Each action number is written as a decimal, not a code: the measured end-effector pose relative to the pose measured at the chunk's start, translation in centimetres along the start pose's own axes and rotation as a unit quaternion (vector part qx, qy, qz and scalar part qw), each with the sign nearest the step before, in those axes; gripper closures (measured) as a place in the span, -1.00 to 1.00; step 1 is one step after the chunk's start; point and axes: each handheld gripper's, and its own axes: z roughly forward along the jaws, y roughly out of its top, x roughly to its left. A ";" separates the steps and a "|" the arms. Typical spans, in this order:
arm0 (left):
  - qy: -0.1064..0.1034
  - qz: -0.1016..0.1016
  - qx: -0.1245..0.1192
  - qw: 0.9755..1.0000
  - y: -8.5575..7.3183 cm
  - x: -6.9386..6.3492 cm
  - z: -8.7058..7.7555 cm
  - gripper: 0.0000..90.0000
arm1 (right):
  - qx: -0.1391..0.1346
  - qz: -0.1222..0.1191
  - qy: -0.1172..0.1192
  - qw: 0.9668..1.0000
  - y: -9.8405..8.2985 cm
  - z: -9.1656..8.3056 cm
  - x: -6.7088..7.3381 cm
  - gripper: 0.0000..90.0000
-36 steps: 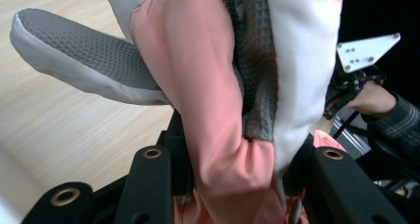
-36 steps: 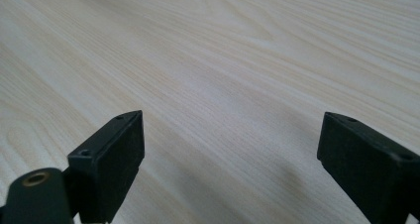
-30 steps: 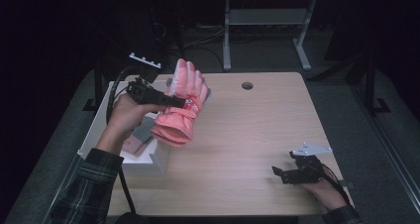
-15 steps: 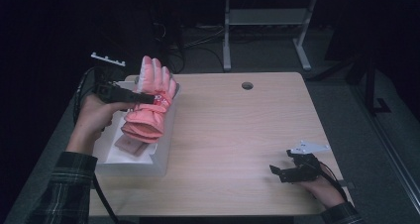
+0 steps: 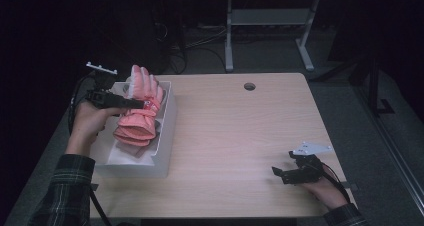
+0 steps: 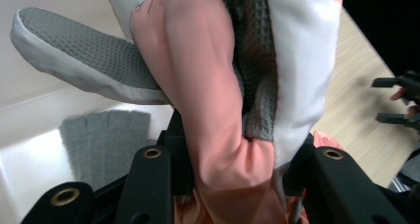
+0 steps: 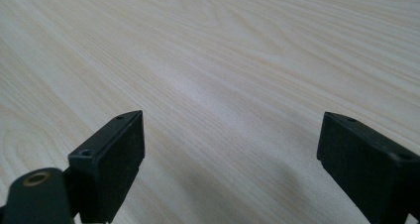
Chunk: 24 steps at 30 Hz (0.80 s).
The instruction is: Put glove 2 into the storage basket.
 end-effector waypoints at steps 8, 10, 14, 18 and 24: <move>0.006 -0.020 0.025 0.999 -1.4 2.0 2.4 0.32 | -0.001 -0.001 0.000 1.000 0.0 0.0 0.0 -0.75; 0.009 -0.025 0.032 0.999 -1.7 2.3 3.1 0.31 | -0.001 0.000 0.000 1.000 0.0 0.0 0.0 -0.75; 0.007 -0.029 0.042 0.999 -2.4 2.9 4.5 0.31 | -0.001 0.000 0.000 1.000 0.0 0.0 0.0 -0.75; 0.005 -0.034 0.051 0.998 -2.9 3.2 5.8 0.31 | -0.002 -0.001 0.000 1.000 -0.1 0.0 0.0 -0.75; 0.007 -0.031 0.076 0.997 -3.6 3.5 8.1 0.30 | 0.000 -0.002 0.000 1.000 -0.1 0.0 0.0 -0.75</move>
